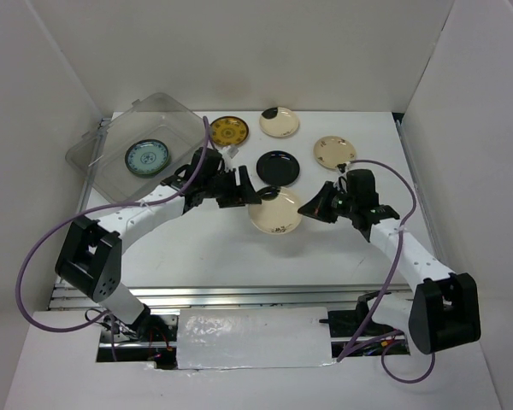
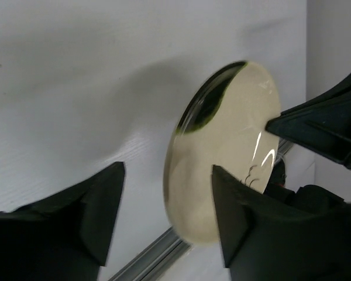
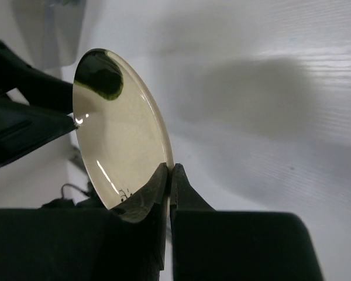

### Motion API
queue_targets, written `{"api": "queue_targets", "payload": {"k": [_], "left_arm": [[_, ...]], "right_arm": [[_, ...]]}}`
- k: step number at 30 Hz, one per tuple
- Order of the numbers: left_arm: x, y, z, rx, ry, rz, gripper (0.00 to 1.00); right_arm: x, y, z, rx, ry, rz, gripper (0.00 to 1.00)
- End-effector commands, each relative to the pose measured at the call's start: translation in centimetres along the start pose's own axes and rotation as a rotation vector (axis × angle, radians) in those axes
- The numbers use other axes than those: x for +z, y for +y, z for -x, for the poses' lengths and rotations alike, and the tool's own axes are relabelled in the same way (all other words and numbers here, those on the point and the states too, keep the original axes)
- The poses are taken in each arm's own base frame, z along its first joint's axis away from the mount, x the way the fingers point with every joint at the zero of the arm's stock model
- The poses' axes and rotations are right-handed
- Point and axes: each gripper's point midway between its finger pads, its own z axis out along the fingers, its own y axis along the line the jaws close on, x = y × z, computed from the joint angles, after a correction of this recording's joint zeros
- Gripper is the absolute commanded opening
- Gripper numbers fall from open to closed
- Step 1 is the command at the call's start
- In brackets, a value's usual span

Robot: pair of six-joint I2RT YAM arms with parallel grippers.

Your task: Place the plates into the plastic bin on the countertop

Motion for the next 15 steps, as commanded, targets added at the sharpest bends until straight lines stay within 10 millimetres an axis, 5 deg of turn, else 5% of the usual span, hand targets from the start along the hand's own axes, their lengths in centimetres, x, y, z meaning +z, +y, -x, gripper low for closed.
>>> {"api": "queue_targets", "payload": {"k": [1, 7, 8, 9, 10, 14, 15], "left_arm": [[-0.3, -1.7, 0.5, 0.031, -0.014, -0.102, 0.68], [-0.4, -0.8, 0.9, 0.008, -0.004, -0.085, 0.03], [-0.9, -0.8, 1.4, 0.003, -0.023, -0.079, 0.0], [-1.5, -0.5, 2.1, -0.011, -0.051, -0.062, 0.0], [-2.0, 0.9, 3.2, -0.04, -0.098, -0.007, 0.0], [-9.8, 8.9, 10.6, -0.291, -0.405, 0.199, 0.0], [-11.5, 10.7, 11.9, -0.342, -0.473, 0.237, 0.0]], "right_arm": [[-0.2, 4.9, -0.3, -0.028, 0.053, 0.238, 0.0], [0.1, 6.4, 0.7, -0.05, 0.038, 0.297, 0.01], [0.2, 6.3, 0.8, -0.05, 0.036, 0.294, 0.09], [0.4, 6.1, 1.2, -0.046, 0.026, 0.281, 0.32], [0.9, 5.4, 1.6, -0.04, 0.02, 0.255, 0.99], [3.1, -0.6, 5.3, 0.028, -0.09, 0.015, 1.0], [3.4, -0.5, 7.0, 0.013, -0.114, -0.004, 1.0]]}}
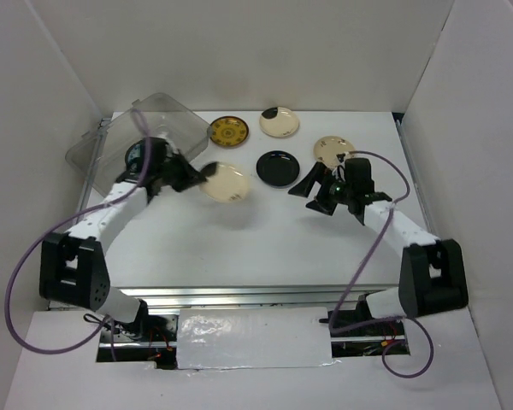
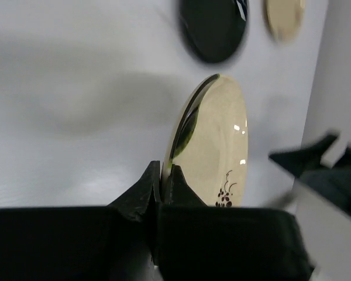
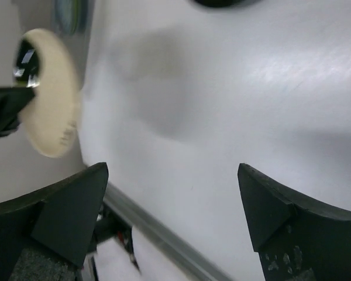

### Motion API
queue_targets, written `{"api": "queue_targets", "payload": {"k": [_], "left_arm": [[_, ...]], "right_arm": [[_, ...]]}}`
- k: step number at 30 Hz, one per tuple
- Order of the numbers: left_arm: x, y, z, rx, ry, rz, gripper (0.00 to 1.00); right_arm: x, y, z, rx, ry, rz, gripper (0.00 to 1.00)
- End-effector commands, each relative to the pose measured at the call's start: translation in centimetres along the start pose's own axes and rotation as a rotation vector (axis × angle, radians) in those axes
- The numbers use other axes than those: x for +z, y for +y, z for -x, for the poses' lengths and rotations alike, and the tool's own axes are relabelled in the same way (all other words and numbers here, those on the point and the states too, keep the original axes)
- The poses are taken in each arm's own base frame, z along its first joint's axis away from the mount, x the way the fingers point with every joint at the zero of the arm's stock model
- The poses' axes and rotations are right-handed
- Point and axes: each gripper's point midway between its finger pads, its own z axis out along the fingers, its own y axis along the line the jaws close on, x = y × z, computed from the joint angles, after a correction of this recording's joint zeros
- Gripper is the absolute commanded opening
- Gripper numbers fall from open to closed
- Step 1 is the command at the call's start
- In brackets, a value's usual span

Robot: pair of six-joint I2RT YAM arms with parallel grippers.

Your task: Place the plates into the plastic bin on the countertop

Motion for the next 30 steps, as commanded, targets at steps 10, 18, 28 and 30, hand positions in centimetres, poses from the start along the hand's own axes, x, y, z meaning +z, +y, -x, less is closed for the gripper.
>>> {"api": "queue_targets", "payload": {"k": [10, 18, 28, 30], "left_arm": [[-12.5, 20.1, 20.7, -0.52, -0.71, 0.31, 0.0], [-9.9, 23.6, 27.6, -0.503, -0.676, 0.385, 0.09], [-7.7, 23.1, 25.6, -0.505, -0.577, 0.455, 0.74], [-8.0, 22.4, 24.3, -0.503, -0.556, 0.464, 0.79]], "right_arm": [[7.3, -6.0, 7.8, 0.097, -0.033, -0.133, 1.0], [7.4, -5.6, 7.3, 0.084, -0.028, -0.099, 1.0], [6.8, -6.4, 8.1, 0.084, -0.063, -0.161, 1.0], [7.4, -7.4, 8.0, 0.1, -0.049, -0.195, 1.0]]}}
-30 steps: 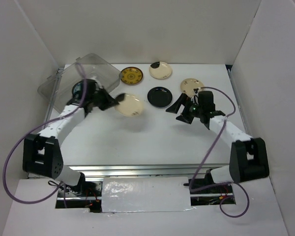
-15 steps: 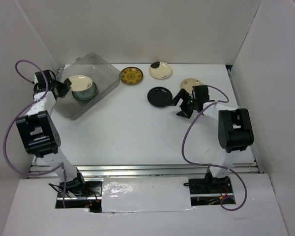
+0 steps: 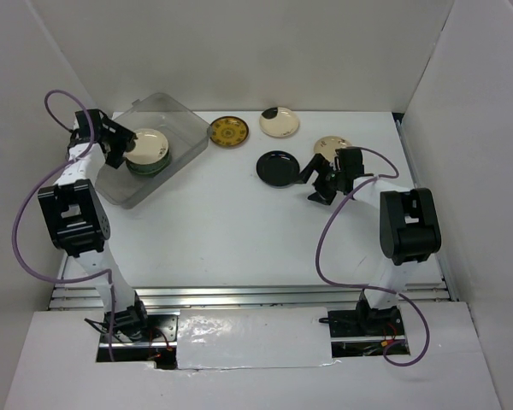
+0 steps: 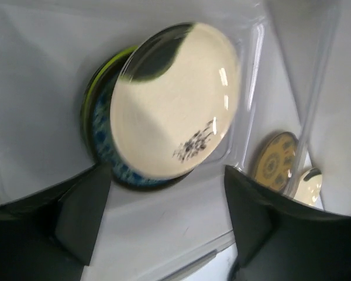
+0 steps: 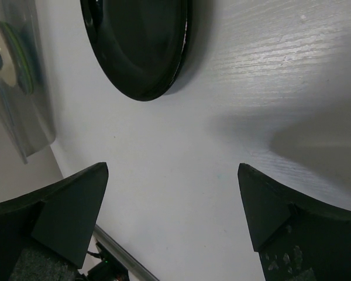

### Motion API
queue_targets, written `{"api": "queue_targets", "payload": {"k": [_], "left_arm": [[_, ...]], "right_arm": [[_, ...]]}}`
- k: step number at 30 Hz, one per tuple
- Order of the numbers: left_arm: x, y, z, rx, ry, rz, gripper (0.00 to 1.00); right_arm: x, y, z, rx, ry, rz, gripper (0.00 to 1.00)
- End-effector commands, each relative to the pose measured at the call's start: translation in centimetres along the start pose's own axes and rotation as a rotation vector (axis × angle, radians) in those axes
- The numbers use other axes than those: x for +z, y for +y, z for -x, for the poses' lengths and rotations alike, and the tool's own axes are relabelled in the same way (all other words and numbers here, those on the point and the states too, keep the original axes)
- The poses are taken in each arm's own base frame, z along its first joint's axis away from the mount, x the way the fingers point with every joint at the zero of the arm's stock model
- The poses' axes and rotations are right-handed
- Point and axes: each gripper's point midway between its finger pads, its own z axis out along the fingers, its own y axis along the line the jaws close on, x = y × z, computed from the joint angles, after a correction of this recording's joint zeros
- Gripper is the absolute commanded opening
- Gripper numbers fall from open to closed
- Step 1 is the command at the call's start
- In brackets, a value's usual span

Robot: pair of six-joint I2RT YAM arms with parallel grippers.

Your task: Place the plates into the plastic bin on the countertop

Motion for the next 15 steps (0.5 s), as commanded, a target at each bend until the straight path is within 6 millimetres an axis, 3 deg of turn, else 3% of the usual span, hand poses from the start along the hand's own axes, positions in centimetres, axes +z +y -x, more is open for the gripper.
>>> {"api": "queue_targets", "payload": {"k": [1, 3, 4, 5, 6, 7, 8, 9, 10, 11, 14, 15], "left_arm": [[-4.5, -1.0, 0.2, 0.04, -0.041, 0.007, 0.94], [-6.7, -0.5, -1.3, 0.07, -0.022, 0.064, 0.99], [-9.1, -1.5, -1.0, 0.08, -0.051, 0.036, 0.99], [-9.9, -0.5, -2.1, 0.091, -0.04, 0.05, 0.99], [-10.9, -1.2, -3.0, 0.119, -0.04, 0.017, 0.99], [-13.6, -2.4, -2.9, 0.13, -0.068, -0.045, 0.99], [-14.1, -1.6, -4.6, 0.144, -0.037, -0.058, 0.99], [-15.2, -2.4, -5.5, 0.178, -0.04, -0.099, 0.99], [-17.6, -3.3, -5.9, 0.196, -0.052, -0.161, 0.99], [-18.0, -2.7, -7.3, 0.215, -0.028, -0.17, 0.99], [-21.3, -3.9, -11.0, 0.315, 0.01, -0.259, 0.99], [-21.8, -3.7, -11.2, 0.336, 0.0, -0.259, 0.99]], "right_arm": [[0.2, 0.8, 2.1, -0.024, -0.049, -0.016, 1.0], [1.6, -0.9, 2.4, 0.008, -0.04, -0.077, 1.0], [2.0, -1.2, 2.6, 0.019, -0.04, -0.092, 1.0], [2.7, -1.3, 3.1, 0.029, -0.045, -0.097, 1.0], [3.1, -1.6, 3.4, 0.038, -0.051, -0.108, 1.0], [3.4, -1.2, 4.1, 0.04, -0.061, -0.102, 1.0], [4.0, -1.6, 4.2, 0.053, -0.053, -0.109, 0.98], [4.3, -1.6, 4.3, 0.063, -0.047, -0.114, 0.97], [4.5, -1.2, 4.9, 0.064, -0.056, -0.107, 0.95], [5.1, -1.5, 5.0, 0.075, -0.051, -0.113, 0.88], [6.1, -1.0, 5.7, 0.078, -0.04, -0.114, 0.67], [6.2, -1.1, 5.7, 0.084, -0.03, -0.129, 0.61]]}}
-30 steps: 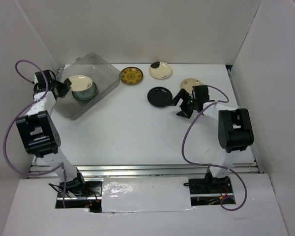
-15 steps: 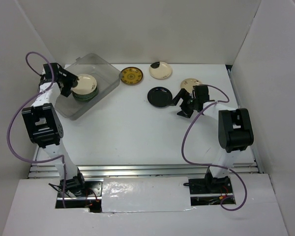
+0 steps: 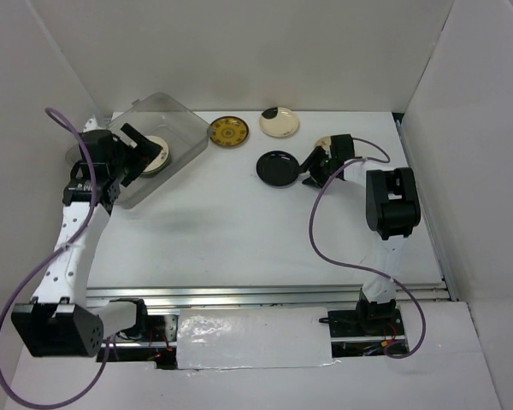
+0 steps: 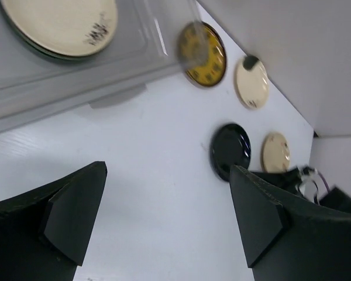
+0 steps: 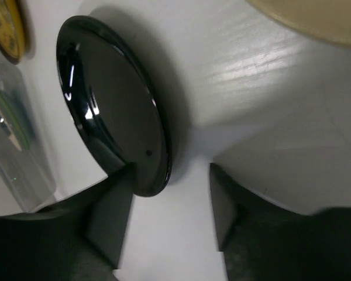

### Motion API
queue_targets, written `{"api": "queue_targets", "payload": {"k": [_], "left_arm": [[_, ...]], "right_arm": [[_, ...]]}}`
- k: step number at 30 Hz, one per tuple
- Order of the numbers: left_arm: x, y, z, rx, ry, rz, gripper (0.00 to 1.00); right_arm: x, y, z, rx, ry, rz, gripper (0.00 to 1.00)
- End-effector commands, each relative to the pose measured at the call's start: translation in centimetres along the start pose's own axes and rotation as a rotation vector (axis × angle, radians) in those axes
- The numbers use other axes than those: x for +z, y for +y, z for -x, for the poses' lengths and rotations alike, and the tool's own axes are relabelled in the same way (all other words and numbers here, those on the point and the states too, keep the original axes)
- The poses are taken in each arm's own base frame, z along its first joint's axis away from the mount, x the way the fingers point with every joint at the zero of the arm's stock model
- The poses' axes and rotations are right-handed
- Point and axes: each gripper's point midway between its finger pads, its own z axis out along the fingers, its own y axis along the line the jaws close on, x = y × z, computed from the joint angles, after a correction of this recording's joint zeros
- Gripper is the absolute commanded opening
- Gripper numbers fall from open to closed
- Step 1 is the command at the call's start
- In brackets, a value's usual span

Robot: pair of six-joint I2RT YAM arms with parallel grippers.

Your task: Place the plates into the plastic bin on the countertop

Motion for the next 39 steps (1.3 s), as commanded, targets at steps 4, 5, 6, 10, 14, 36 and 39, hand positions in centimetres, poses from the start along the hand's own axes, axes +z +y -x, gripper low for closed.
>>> {"api": "queue_targets", "payload": {"k": [4, 5, 6, 10, 14, 36, 39], "left_arm": [[-2.8, 0.0, -4.8, 0.149, 0.096, -0.038, 0.99], [-2.9, 0.4, -5.4, 0.162, 0.107, -0.037, 0.99], [-3.0, 0.5, -5.6, 0.164, 0.107, -0.04, 0.99], [-2.3, 0.9, -7.7, 0.203, 0.18, -0.052, 0.99], [-1.3, -1.7, -10.8, 0.265, 0.288, -0.158, 0.99], [2.9, -9.0, -20.3, 0.303, 0.618, -0.414, 0.31], [3.0, -8.8, -19.4, 0.3, 0.591, -0.376, 0.0]], "right_arm": [[2.3, 0.7, 0.1, 0.006, 0.05, -0.041, 0.51], [2.6, 0.8, -0.1, 0.003, 0.059, -0.044, 0.51], [2.8, 0.9, -0.3, 0.0, 0.062, -0.043, 0.5], [3.1, 1.6, -0.6, -0.034, 0.052, -0.02, 0.15], [1.7, 2.2, -1.0, -0.057, 0.035, -0.045, 0.0], [-15.9, 15.5, -14.6, -0.382, 0.248, 0.638, 0.0], [-16.2, 16.0, -14.3, -0.381, 0.232, 0.649, 0.0]]}}
